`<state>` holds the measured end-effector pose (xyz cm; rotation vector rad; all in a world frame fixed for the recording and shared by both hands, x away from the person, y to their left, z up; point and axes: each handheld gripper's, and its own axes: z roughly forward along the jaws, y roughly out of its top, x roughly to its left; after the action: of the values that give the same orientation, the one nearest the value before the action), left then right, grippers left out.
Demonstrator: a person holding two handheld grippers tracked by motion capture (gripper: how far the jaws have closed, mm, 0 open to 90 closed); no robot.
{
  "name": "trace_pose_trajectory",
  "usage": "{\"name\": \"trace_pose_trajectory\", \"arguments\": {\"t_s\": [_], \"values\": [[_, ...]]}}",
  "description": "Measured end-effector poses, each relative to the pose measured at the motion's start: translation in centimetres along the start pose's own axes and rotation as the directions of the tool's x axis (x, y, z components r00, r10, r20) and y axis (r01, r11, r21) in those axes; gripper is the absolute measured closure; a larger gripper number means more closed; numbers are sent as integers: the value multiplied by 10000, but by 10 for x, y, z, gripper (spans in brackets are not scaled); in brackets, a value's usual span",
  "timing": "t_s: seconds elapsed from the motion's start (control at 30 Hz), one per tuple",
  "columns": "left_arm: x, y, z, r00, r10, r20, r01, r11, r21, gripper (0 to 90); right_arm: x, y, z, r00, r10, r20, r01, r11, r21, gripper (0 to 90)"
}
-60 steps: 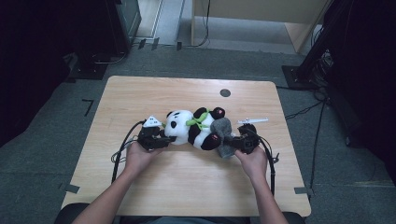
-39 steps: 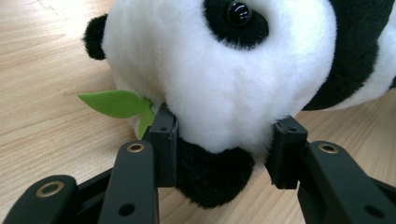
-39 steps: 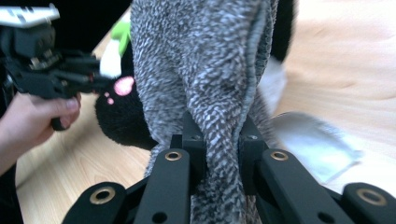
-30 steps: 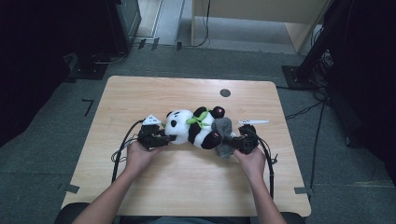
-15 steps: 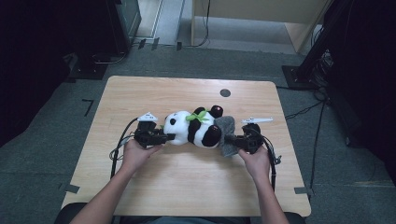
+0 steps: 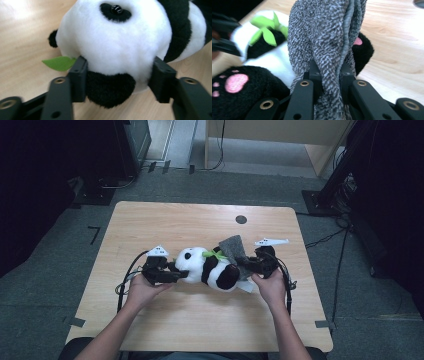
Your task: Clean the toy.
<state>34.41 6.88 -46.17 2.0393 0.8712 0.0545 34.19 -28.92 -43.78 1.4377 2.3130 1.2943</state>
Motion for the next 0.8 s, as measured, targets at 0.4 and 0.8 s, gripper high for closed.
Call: {"name": "trace_pose_trajectory", "arguments": {"t_s": [0.4,0.8], "values": [[8,-3,-18,9723,2316,-319,-2338,9626,-1366,278,-23,20,13,9997,235,9,-235,9970,736,796],[34,11,3,9807,1823,703,-1746,9792,-1035,219,-45,28,27,9938,827,-742,-764,9935,841,795]]}}
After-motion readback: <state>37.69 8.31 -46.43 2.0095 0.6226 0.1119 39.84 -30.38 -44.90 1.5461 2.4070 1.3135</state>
